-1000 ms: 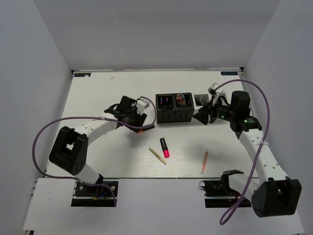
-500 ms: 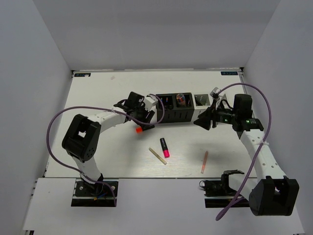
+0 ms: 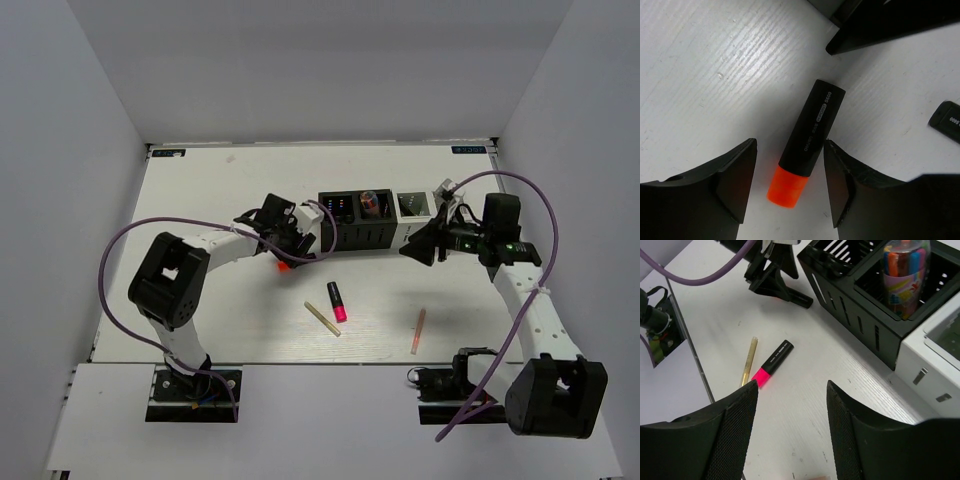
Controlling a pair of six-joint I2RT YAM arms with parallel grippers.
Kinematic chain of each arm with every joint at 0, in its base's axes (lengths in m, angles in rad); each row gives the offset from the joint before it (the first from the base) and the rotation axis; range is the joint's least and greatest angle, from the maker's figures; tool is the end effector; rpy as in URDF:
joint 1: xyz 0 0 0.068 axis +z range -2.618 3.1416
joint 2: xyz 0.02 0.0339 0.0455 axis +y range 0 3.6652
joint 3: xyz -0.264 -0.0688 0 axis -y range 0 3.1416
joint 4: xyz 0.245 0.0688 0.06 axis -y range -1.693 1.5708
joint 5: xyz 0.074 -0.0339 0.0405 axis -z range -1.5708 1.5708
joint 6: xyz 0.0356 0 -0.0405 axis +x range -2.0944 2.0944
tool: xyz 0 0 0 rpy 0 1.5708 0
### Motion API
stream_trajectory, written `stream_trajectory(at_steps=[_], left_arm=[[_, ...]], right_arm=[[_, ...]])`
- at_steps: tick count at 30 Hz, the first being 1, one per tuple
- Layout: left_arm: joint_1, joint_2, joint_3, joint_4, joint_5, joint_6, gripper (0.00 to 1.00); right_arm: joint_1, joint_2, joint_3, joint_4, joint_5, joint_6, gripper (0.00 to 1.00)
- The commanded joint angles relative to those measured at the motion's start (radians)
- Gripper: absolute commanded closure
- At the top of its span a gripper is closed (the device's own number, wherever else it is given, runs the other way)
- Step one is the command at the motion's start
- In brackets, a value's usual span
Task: Sort the stationery into containers
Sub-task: Pick up the pen from the center of the board.
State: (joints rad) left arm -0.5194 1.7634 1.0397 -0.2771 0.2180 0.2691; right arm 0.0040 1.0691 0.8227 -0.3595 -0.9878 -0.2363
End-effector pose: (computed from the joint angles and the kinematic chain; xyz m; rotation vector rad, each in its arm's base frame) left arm 0.3022 -0.1817 0.1638 1.0667 2.3488 -0.3742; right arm 0.2221 0.0306 0.2901 -0.7695 1.8458 0.9125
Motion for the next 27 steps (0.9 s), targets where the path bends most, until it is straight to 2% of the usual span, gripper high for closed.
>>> stream_trajectory(at_steps=[1,8,12,19,20,22,24,25,27], left_arm=[[-0.011,0.001,-0.024,0.027,-0.003,0.034,0.34],[-0.039,0.022,-0.044,0.042,-0.057,0.064,0.38],[-0.048,0.030,-0.059,0.042,-0.080,0.073,0.45],[-0.050,-0.010,-0.147,0.033,-0.152,0.102,0.74],[-0.050,-0.016,-0.155,0.032,-0.167,0.107,0.81],[-0.047,-0.044,-0.171,0.018,-0.169,0.107,0.88],[-0.042,-0.058,-0.185,0.015,-0.181,0.099,1.00],[-0.041,-0.068,-0.181,-0.005,-0.184,0.094,1.00],[-0.033,-0.088,-0.173,-0.019,-0.167,0.075,1.00]], right_arm=[[-0.035,-0.003,0.001,0.008,-0.048,0.014,0.40],[-0.059,0.011,0.000,0.014,-0.087,0.031,0.38],[-0.078,0.012,0.001,0.014,-0.104,0.035,0.38],[-0.098,0.009,0.003,0.017,-0.144,0.040,0.38],[-0.099,0.012,0.001,0.019,-0.147,0.041,0.38],[-0.101,0.015,0.004,0.016,-0.160,0.041,0.38],[-0.107,0.015,0.001,0.016,-0.167,0.045,0.38],[-0.108,0.015,0.003,0.016,-0.170,0.045,0.38],[-0.111,0.018,0.004,0.008,-0.178,0.028,0.29]])
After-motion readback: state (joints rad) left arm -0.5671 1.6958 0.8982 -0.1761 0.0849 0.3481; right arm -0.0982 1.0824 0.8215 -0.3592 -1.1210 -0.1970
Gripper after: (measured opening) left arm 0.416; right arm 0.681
